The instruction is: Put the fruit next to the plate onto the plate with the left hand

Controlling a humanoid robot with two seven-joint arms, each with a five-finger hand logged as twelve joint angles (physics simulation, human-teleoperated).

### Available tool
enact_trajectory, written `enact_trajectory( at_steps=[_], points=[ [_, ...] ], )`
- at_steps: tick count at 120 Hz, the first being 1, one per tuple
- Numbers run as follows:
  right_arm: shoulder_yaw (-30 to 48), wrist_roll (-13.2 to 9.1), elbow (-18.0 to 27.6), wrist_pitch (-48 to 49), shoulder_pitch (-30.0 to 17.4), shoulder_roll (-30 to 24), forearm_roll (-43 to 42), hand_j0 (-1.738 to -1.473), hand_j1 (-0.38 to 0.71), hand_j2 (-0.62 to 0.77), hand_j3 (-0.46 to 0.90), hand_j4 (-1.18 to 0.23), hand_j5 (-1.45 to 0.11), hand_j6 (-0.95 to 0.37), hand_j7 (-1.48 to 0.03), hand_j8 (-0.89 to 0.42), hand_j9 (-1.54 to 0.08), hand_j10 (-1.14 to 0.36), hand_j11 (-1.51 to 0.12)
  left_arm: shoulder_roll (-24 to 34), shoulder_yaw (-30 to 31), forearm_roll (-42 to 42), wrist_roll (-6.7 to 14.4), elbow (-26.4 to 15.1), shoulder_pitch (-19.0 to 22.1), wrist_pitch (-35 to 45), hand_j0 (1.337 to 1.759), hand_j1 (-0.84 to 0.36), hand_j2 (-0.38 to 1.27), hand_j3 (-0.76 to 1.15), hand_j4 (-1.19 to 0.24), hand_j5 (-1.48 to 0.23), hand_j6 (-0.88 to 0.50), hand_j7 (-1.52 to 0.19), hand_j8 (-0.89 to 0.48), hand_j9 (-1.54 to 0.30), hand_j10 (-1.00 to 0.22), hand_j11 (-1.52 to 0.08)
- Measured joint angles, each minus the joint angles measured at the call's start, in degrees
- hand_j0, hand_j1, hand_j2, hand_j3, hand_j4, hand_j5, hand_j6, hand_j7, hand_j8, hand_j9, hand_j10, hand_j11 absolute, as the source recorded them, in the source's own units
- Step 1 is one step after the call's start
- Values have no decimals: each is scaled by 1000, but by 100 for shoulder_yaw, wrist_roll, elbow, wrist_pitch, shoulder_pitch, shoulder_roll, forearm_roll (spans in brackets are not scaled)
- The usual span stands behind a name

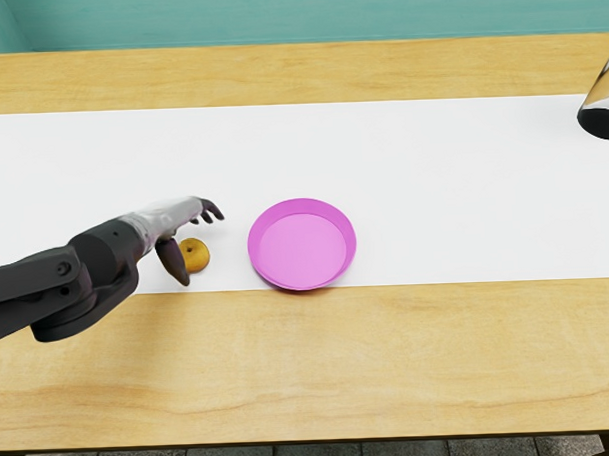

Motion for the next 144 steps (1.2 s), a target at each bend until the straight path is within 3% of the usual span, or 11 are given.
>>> enact_trajectory(
  at_steps=[24, 71, 108, 131, 144],
  points=[
    [0, 0, 0, 0, -6, 0, 0, -1658, -349, 0, 0, 0, 0, 0, 0, 0, 0, 0, 0, -22, 222, 284, 0, -34, 2, 413, 1658, -19, 65, 0, -313, -403, -314, -402, -313, -402, -312, -402],
    [0, 0, 0, 0, -8, 0, 0, -1658, -349, 0, 0, 0, 0, 0, 0, 0, 0, 0, 0, -15, 380, 303, 0, -63, 72, 498, 1658, -27, 67, 0, -319, -411, -320, -410, -320, -410, -319, -410],
    [0, 0, 0, 0, -8, 0, 0, -1658, -349, 0, 0, 0, 0, 0, 0, 0, 0, 0, 0, -6, 429, 318, 0, -137, 72, 504, 1658, -188, 94, 0, -453, -585, -454, -585, -452, -585, -453, -585],
    [0, 0, 0, 0, -8, 0, 0, -1658, -349, 0, 0, 0, 0, 0, 0, 0, 0, 0, 0, 11, 465, 330, -1, -144, 72, 506, 1657, -251, 104, 0, -526, -673, -527, -673, -442, -680, -521, -681],
    [0, 0, 0, 0, -7, 0, 0, -1658, -349, 0, 0, 0, 0, 0, 0, 0, 0, 0, 0, 12, 472, 329, 2, -140, 72, 497, 1654, -267, 132, 0, -584, -764, -486, -766, -398, -774, -579, -773]
  ],
)
